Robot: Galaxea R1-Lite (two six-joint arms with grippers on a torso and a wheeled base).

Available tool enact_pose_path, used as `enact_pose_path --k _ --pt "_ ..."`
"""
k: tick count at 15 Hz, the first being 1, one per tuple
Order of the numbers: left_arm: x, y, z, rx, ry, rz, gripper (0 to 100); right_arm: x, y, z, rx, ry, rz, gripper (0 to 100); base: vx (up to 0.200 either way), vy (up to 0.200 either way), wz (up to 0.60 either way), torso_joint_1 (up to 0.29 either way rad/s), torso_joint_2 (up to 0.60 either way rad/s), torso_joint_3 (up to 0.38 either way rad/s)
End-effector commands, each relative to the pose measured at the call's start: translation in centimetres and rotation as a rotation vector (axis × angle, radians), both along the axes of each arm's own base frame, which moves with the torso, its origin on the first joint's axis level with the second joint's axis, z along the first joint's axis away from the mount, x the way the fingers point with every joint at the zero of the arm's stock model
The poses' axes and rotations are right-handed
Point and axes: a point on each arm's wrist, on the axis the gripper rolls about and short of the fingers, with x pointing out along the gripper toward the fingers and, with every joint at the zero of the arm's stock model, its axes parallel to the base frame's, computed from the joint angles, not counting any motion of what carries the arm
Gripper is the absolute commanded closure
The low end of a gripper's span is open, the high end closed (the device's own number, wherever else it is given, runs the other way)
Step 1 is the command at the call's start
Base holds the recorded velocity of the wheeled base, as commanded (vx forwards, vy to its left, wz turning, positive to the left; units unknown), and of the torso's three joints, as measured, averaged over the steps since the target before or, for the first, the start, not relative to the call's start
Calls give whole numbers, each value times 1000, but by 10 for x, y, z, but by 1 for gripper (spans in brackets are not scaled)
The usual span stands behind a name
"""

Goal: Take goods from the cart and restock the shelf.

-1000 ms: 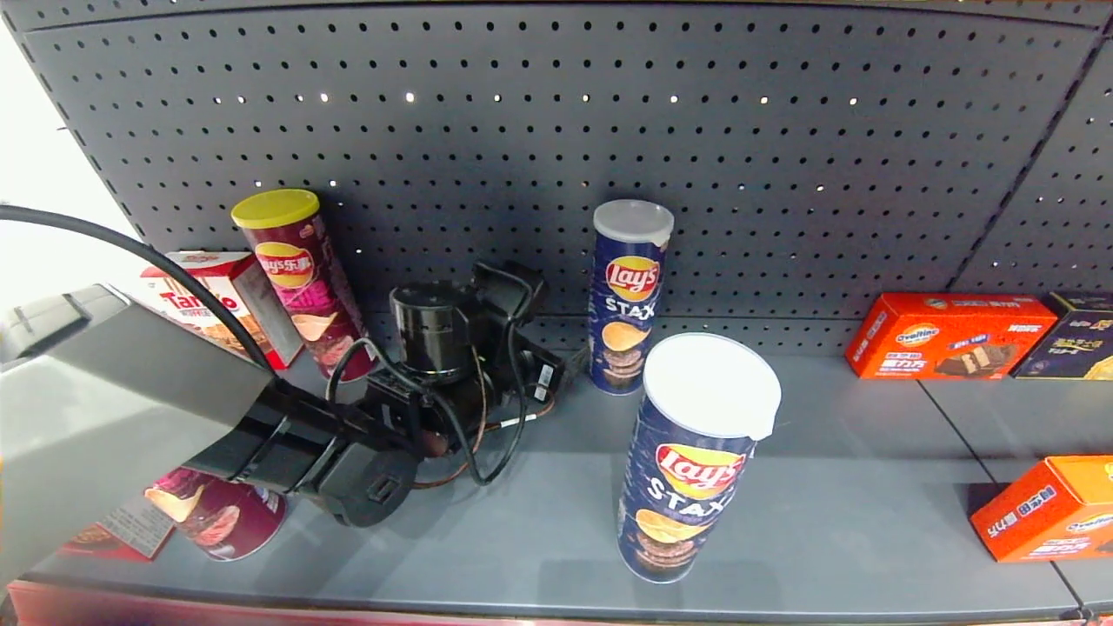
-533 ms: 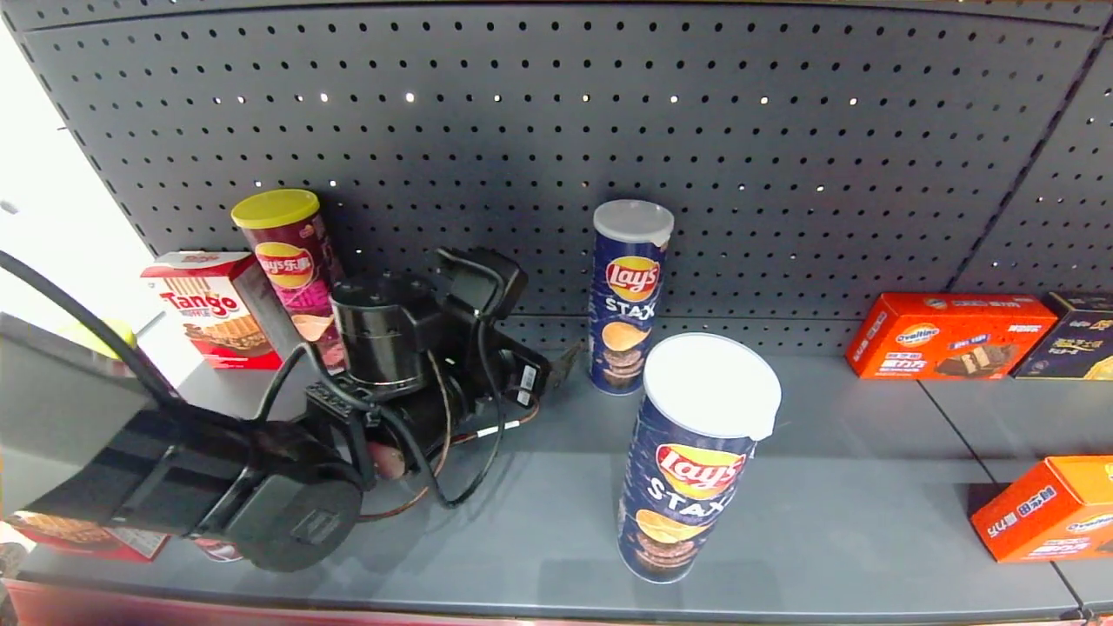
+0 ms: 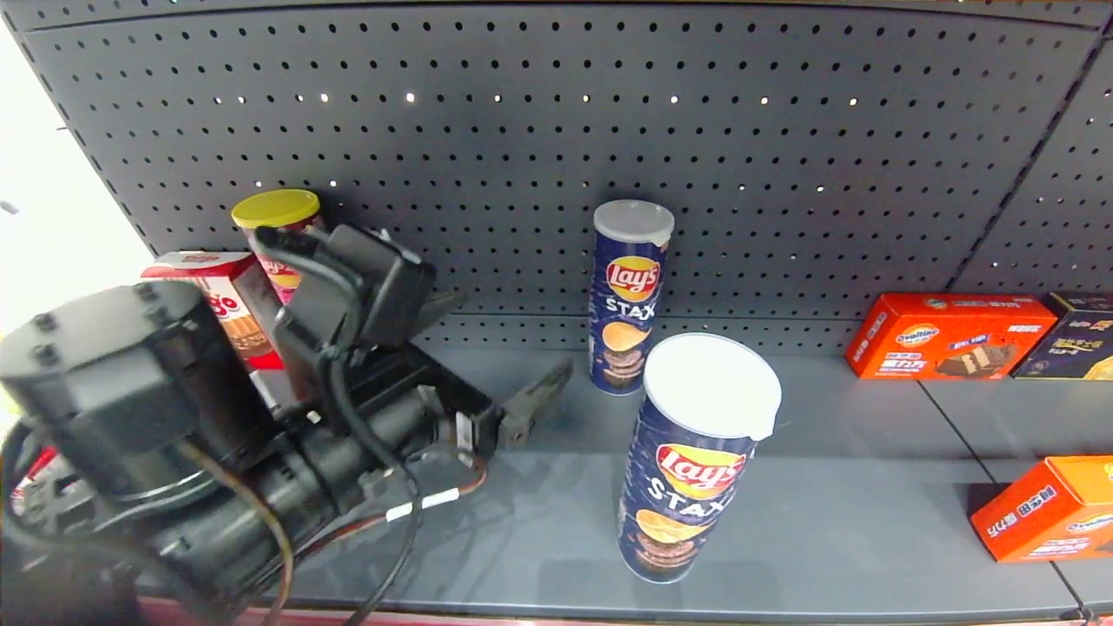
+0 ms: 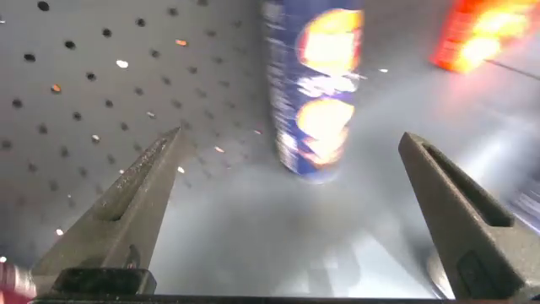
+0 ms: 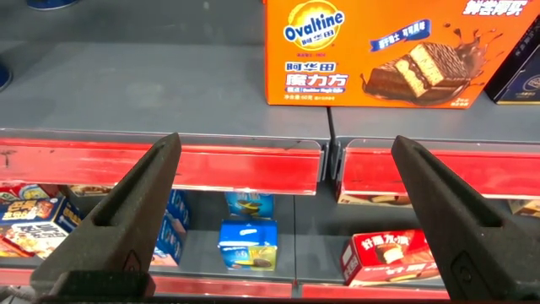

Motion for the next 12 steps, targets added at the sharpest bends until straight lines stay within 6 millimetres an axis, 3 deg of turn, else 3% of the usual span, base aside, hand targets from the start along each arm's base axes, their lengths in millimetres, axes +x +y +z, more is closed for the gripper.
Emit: enact_pose_path --k 1,3,5,7,10,12 --pt "-67 37 -8 -15 -17 -99 0 0 0 0 0 1 0 0 0 0 0 0 0 0" --pt "-97 59 -27 0 -3 -142 0 0 0 0 0 1 0 0 0 0 0 0 0 0" --pt "-112 71 -37 4 3 -176 0 0 0 0 0 1 0 0 0 0 0 0 0 0" --pt "-132 95 -56 2 1 -183 0 0 0 0 0 1 0 0 0 0 0 0 0 0" --pt "-145 118 -64 18 23 -128 0 0 0 0 0 1 0 0 0 0 0 0 0 0" --pt "-152 135 -81 87 105 13 0 0 0 0 0 1 0 0 0 0 0 0 0 0"
